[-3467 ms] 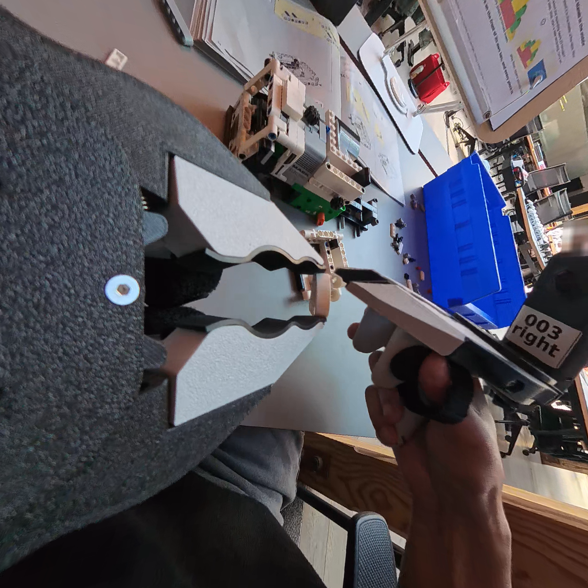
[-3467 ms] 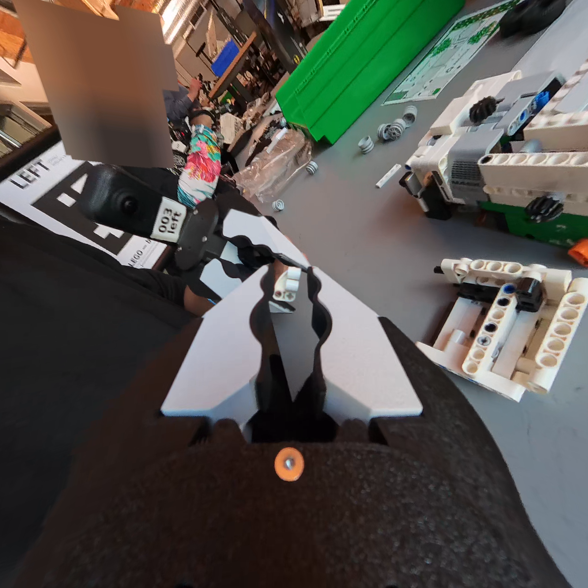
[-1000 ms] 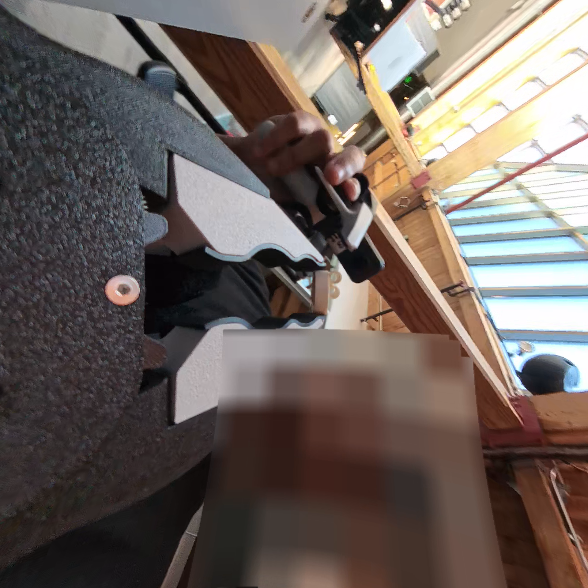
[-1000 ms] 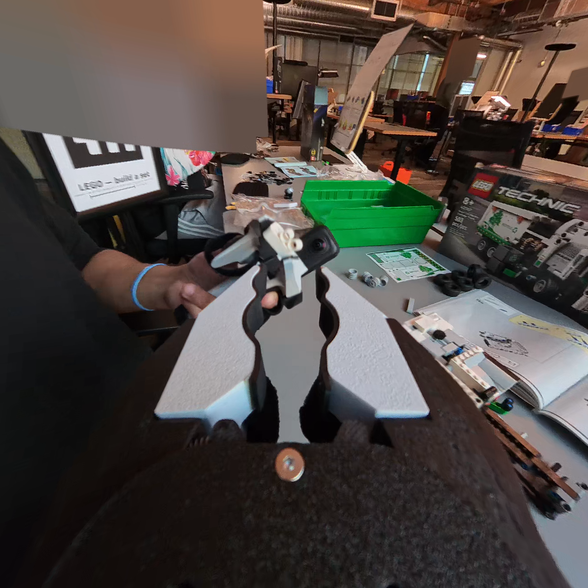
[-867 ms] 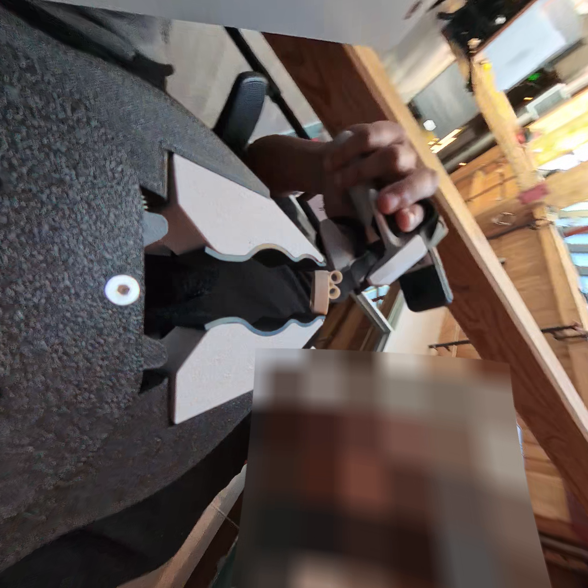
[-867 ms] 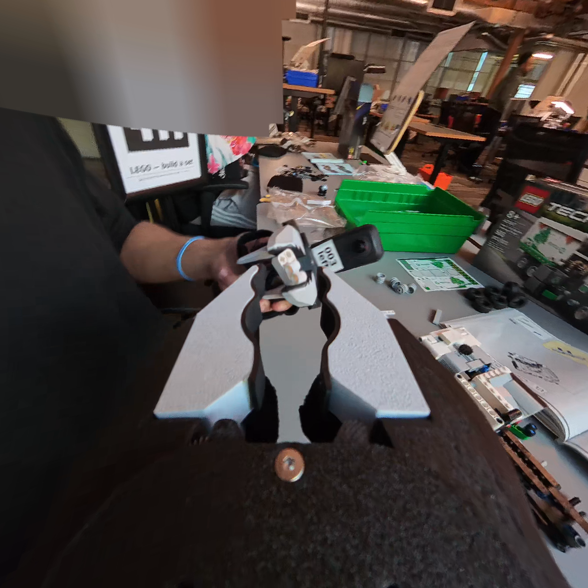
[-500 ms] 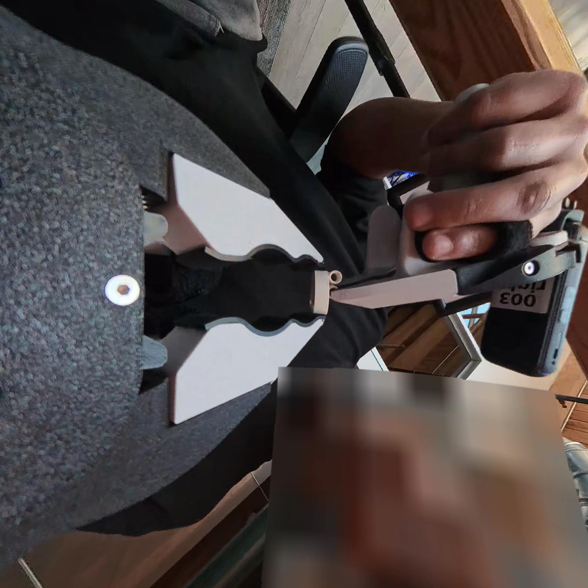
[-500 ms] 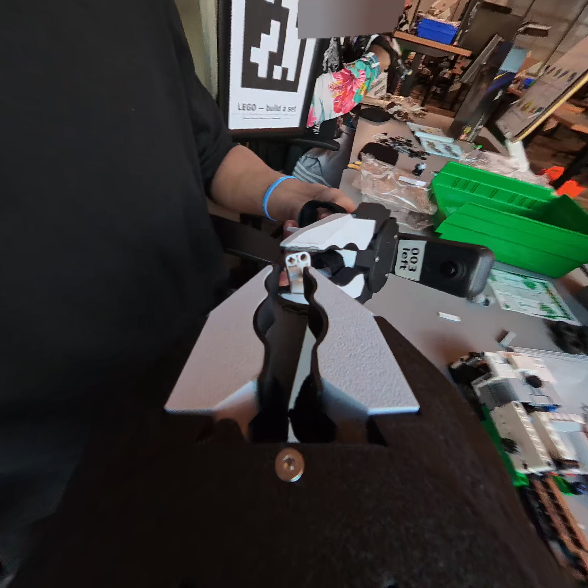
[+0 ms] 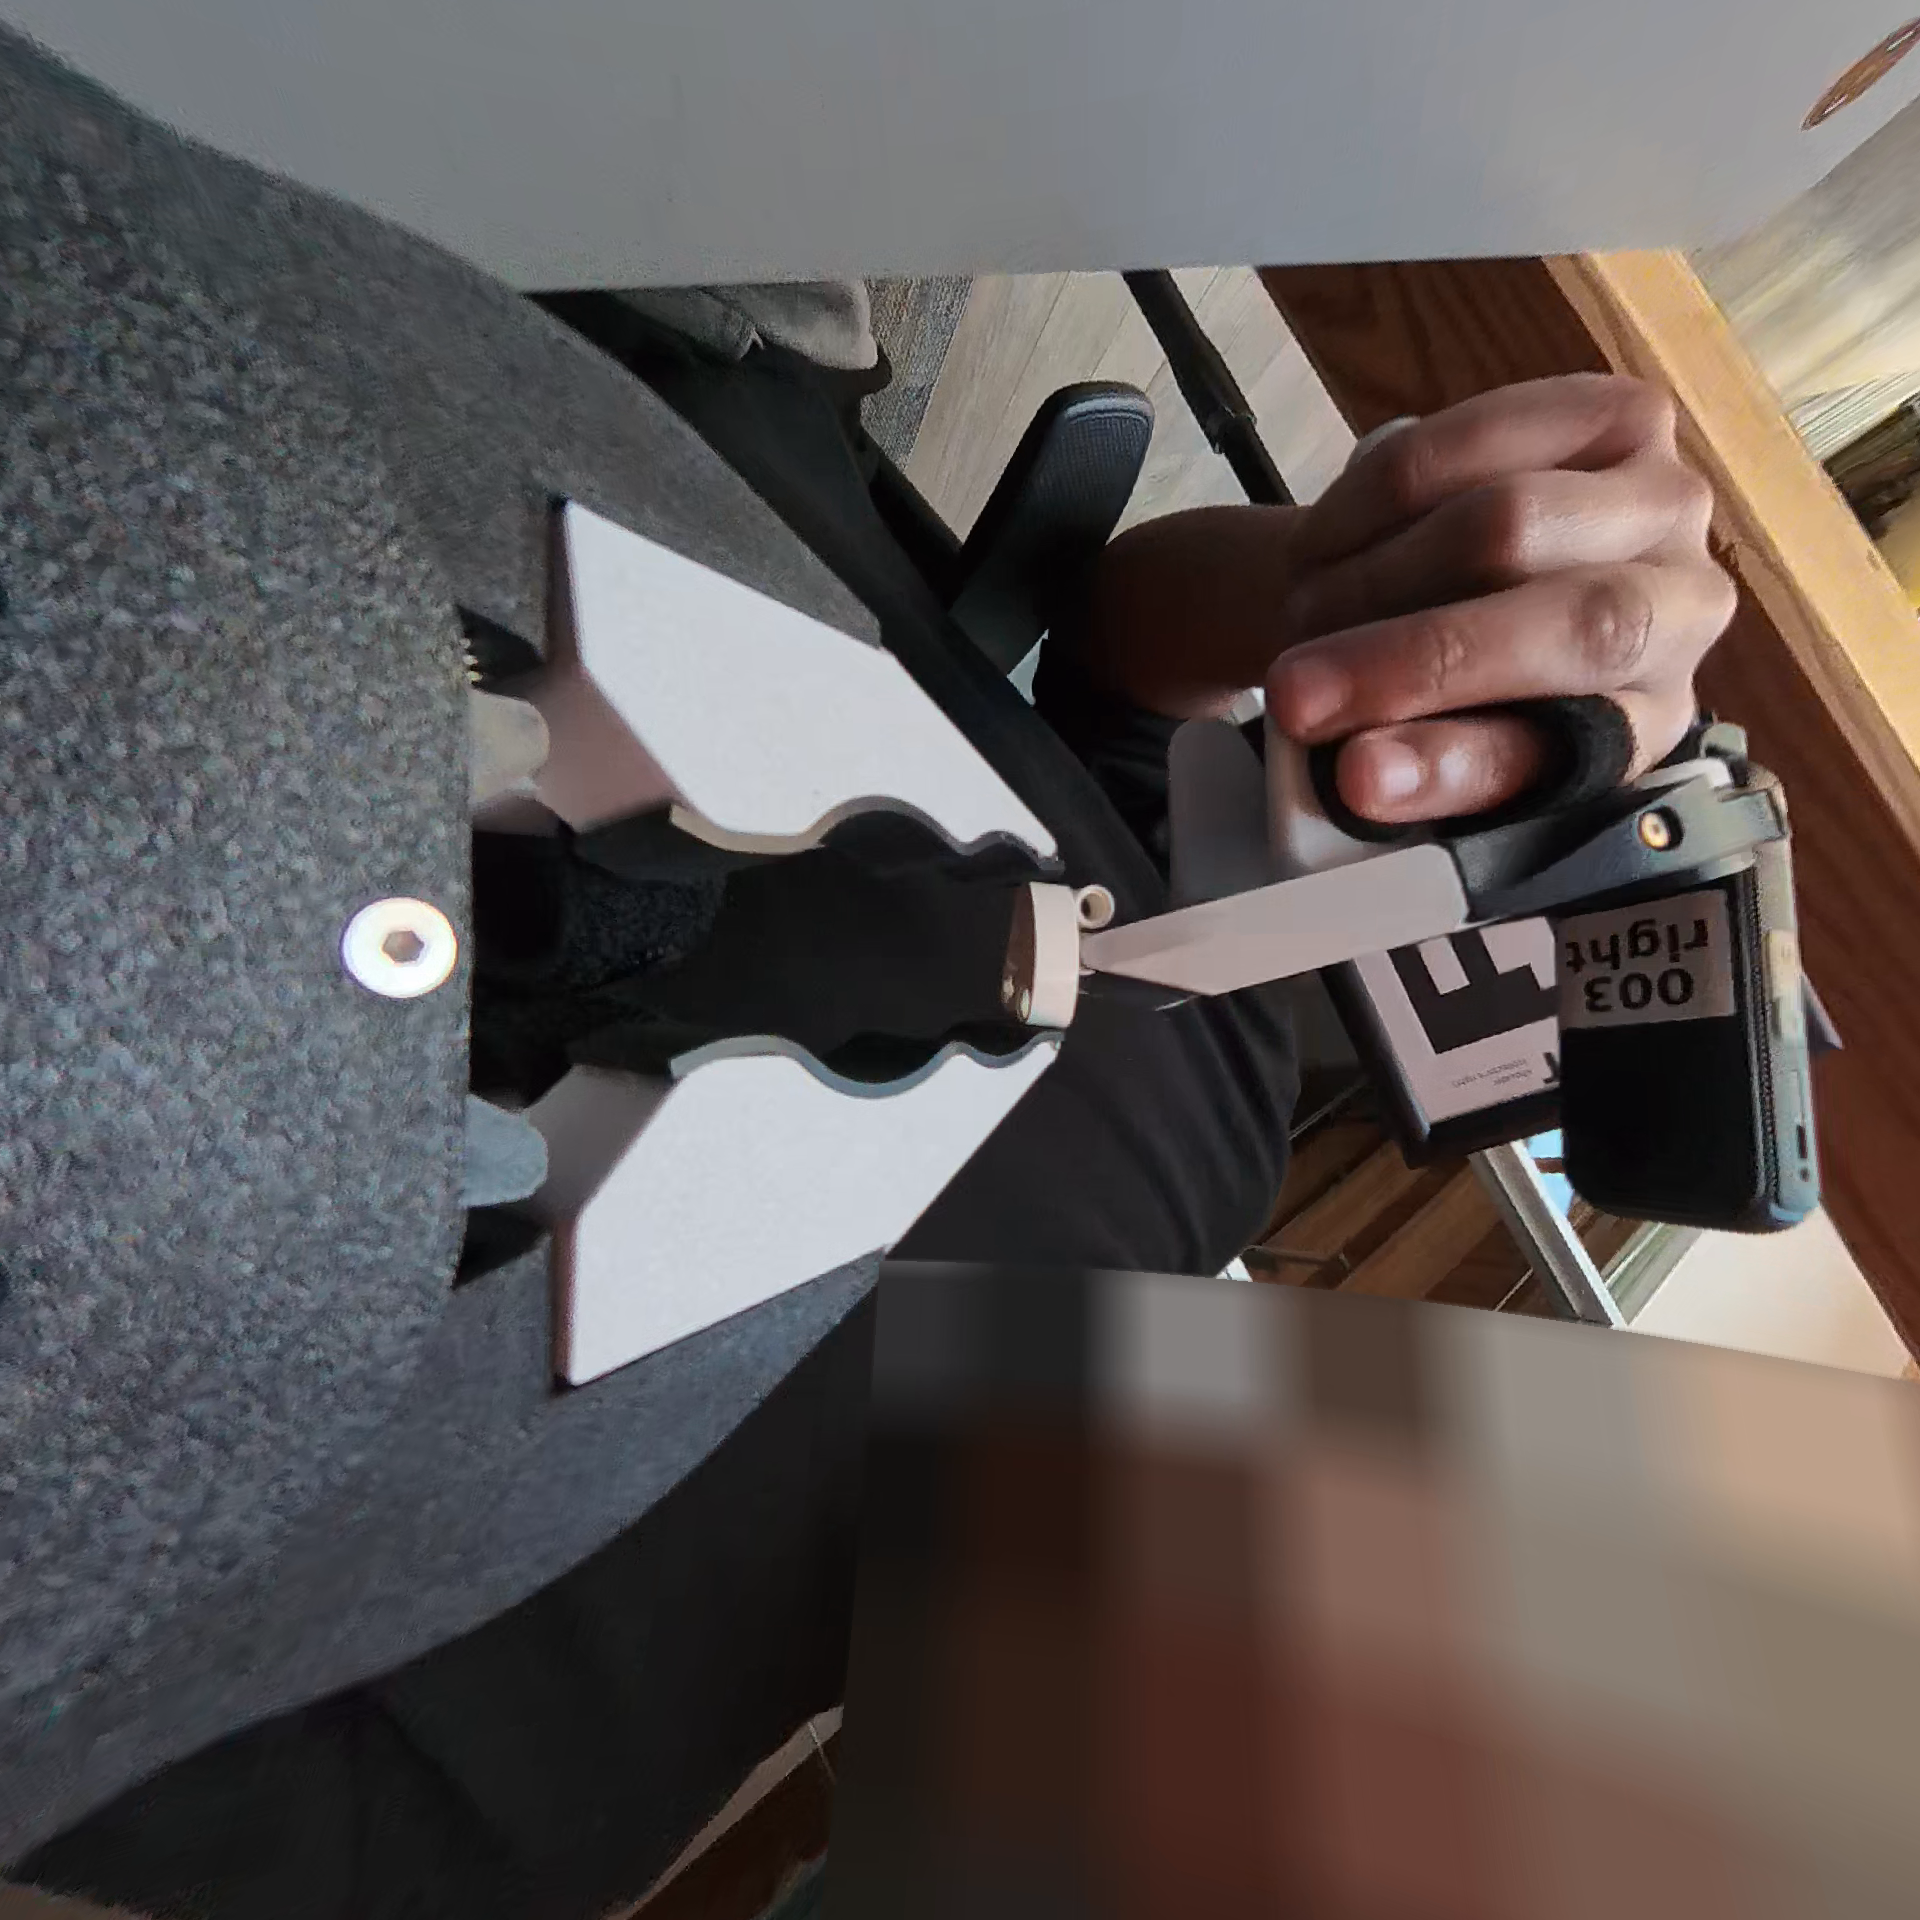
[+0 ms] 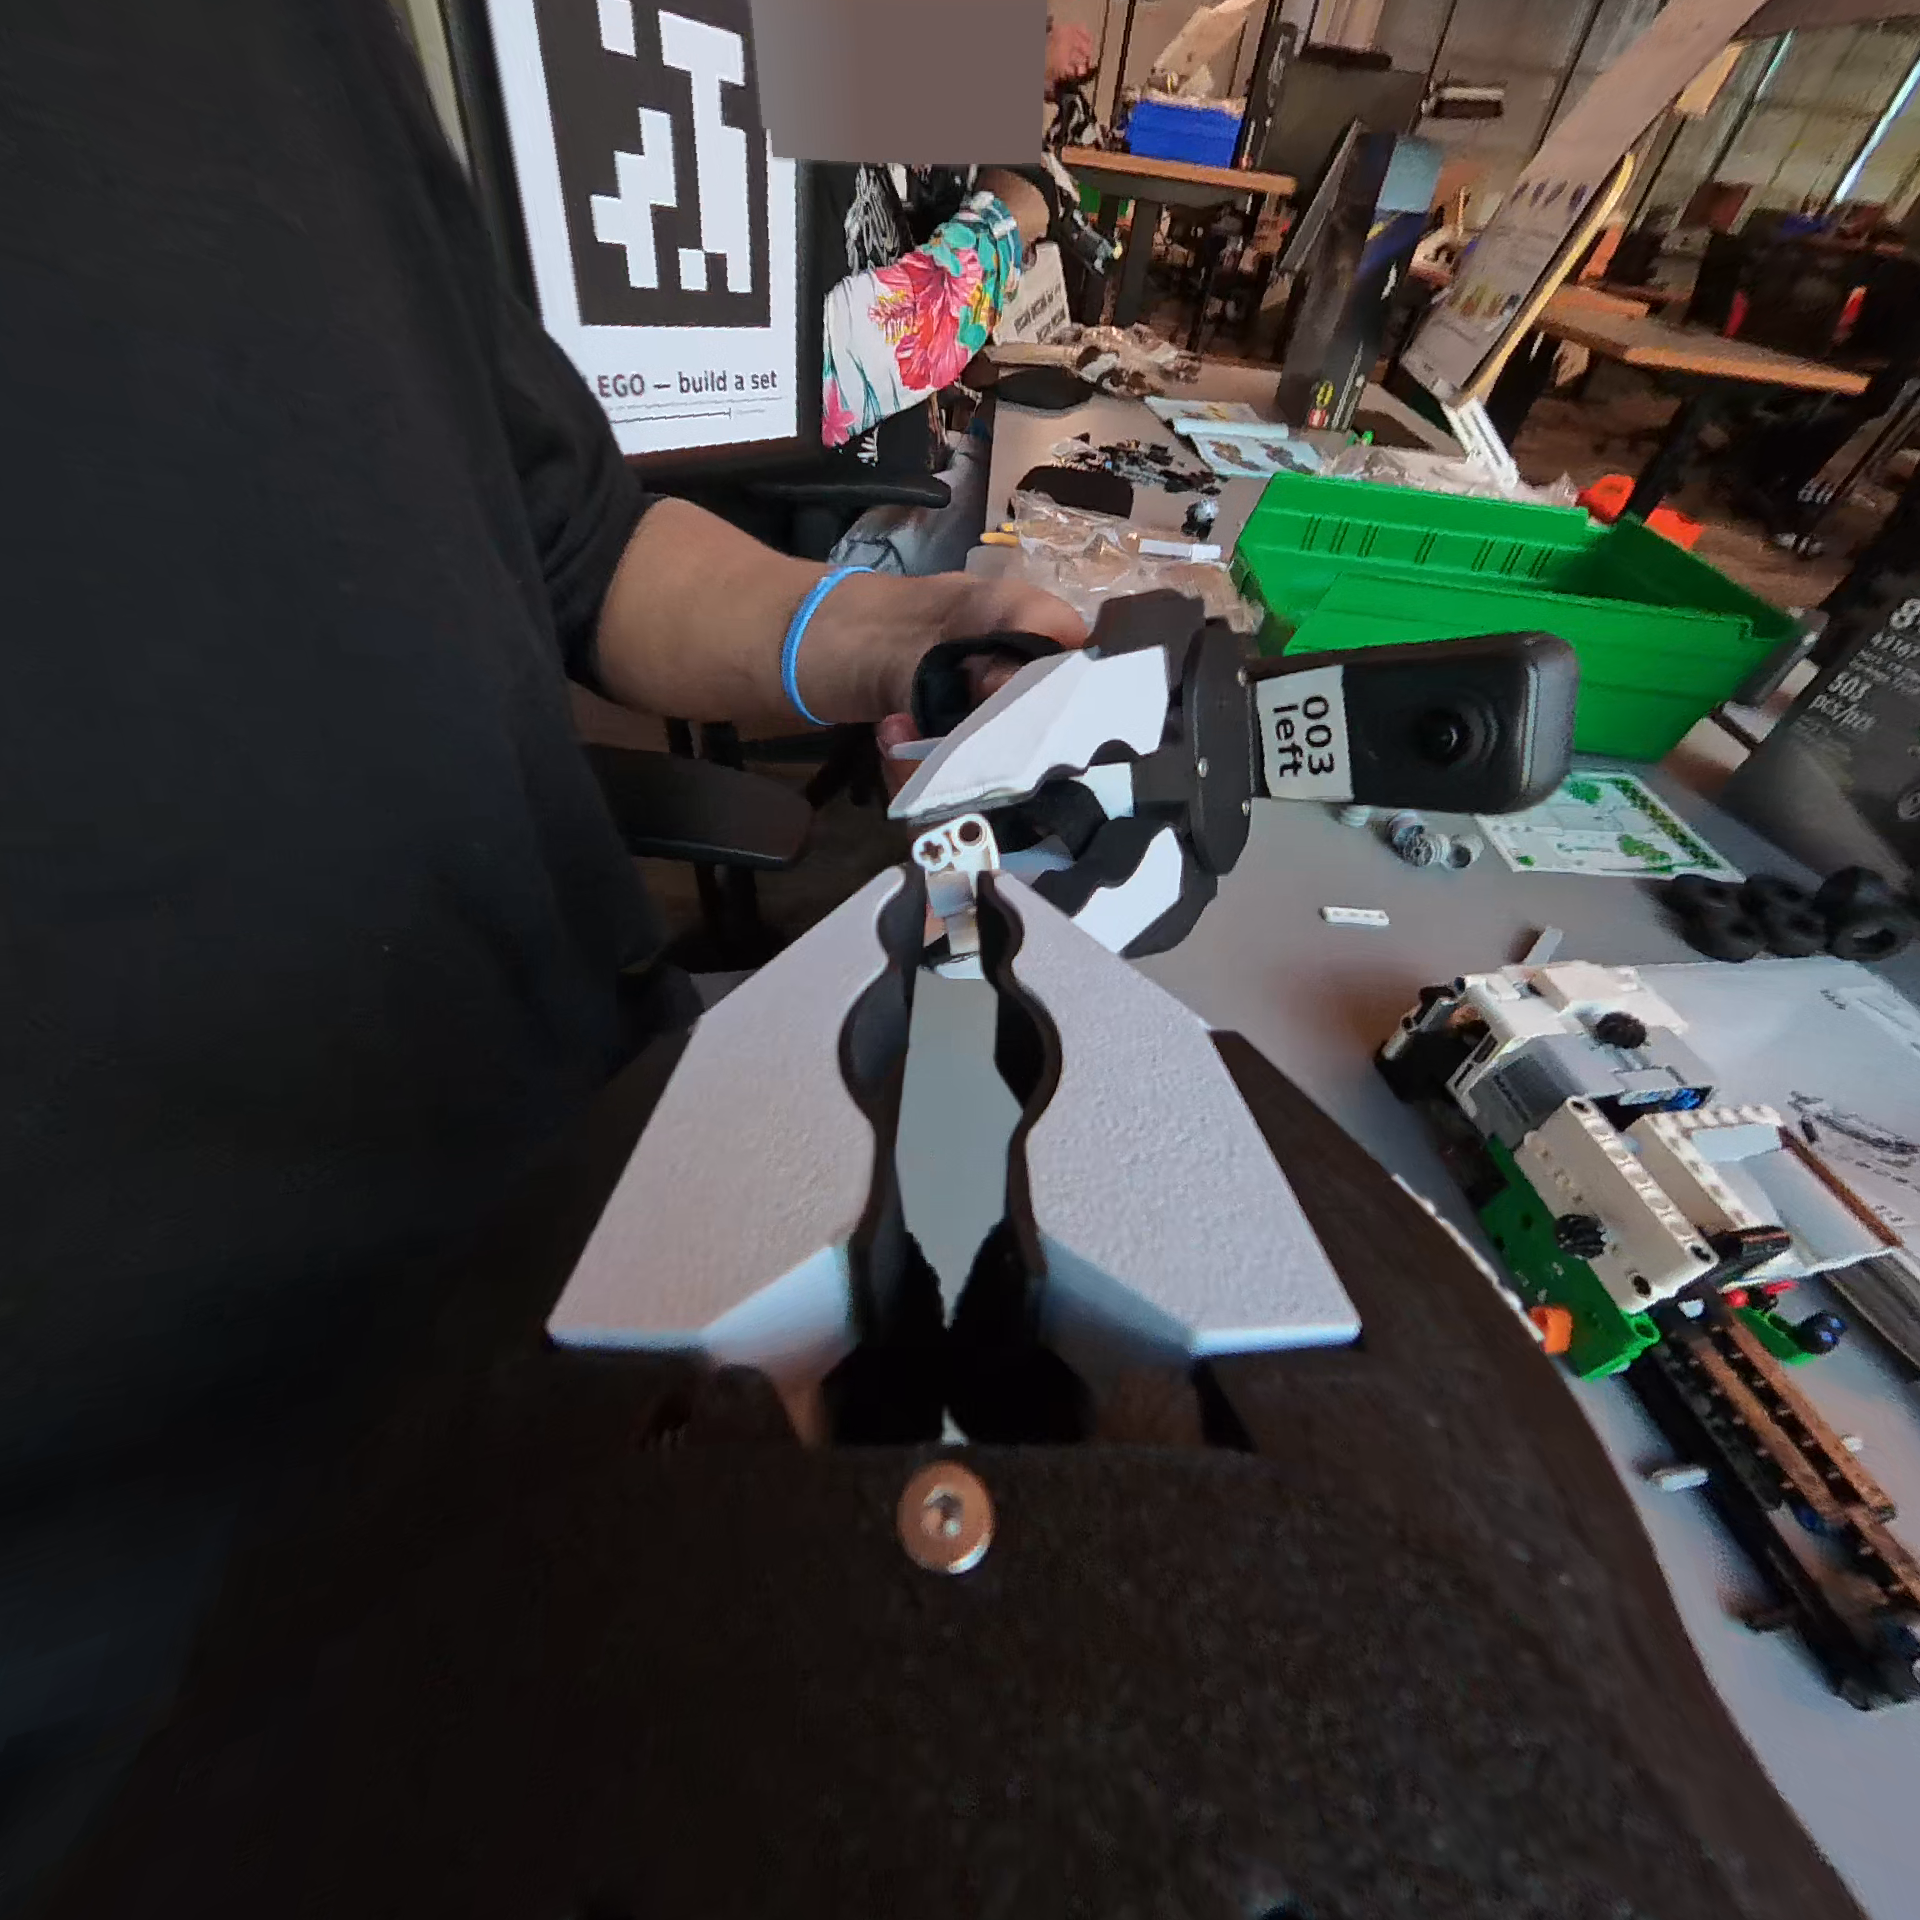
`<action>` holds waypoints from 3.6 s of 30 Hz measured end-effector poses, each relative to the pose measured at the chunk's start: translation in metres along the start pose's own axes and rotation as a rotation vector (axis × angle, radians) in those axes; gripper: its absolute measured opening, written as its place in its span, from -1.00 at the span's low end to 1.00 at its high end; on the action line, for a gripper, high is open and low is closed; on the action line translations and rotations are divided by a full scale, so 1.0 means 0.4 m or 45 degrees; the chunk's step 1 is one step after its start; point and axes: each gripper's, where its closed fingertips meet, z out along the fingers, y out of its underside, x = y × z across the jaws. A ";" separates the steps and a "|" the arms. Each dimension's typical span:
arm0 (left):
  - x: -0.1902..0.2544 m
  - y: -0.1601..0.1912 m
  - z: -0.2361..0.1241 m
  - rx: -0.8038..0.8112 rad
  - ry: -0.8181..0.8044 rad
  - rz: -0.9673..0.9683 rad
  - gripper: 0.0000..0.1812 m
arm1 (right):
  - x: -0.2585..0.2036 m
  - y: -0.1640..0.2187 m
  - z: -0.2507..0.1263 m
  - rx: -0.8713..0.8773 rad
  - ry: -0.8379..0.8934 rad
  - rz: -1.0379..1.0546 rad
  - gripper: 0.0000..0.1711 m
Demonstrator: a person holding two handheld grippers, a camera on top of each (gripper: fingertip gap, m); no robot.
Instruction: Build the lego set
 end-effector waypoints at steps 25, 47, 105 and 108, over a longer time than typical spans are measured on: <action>-0.003 0.019 -0.009 0.006 0.079 -0.090 -0.73 | -0.002 0.030 0.014 -0.199 -0.002 -0.401 -0.92; -0.018 0.018 -0.024 0.092 0.046 -0.068 -0.73 | 0.006 0.041 0.027 -0.311 0.021 -0.376 -0.92; -0.159 -0.198 -0.621 0.886 -1.607 0.889 -0.73 | 0.572 0.370 -0.315 -0.272 1.457 0.419 -0.92; -0.171 -0.197 -0.619 0.857 -1.620 0.868 -0.72 | 0.571 0.373 -0.312 -0.286 1.454 0.415 -0.92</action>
